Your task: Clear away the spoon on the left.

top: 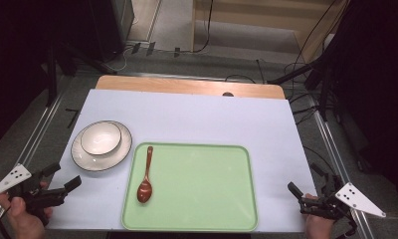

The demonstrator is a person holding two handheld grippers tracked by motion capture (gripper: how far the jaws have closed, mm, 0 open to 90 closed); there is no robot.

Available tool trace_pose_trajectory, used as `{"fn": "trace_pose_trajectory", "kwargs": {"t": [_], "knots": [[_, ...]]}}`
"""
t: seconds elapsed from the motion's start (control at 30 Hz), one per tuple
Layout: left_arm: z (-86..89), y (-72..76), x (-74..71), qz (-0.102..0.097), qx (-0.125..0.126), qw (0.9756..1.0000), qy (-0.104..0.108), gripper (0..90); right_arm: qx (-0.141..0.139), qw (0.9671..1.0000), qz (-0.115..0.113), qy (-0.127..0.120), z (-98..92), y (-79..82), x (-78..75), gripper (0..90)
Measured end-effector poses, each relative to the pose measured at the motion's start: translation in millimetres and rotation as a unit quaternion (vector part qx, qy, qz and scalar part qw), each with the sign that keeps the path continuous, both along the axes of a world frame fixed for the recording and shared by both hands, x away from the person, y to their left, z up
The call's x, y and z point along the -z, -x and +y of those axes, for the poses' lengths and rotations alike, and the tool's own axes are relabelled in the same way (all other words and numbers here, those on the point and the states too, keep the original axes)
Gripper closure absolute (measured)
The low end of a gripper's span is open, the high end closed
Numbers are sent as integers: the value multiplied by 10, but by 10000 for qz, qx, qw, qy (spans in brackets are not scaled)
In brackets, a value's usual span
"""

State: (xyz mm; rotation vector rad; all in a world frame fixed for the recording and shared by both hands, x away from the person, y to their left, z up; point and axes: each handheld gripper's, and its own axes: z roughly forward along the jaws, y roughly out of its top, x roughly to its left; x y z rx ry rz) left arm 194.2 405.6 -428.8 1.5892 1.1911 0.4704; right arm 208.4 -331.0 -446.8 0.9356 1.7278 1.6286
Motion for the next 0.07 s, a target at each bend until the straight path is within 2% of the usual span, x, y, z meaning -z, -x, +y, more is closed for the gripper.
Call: {"fn": "trace_pose_trajectory", "kwargs": {"t": [0.07], "knots": [[-29, -9, -20, 17, 31, 10000, 31, 0, -8, 10000, -15, 4, 0, -4, 0, 0]]}}
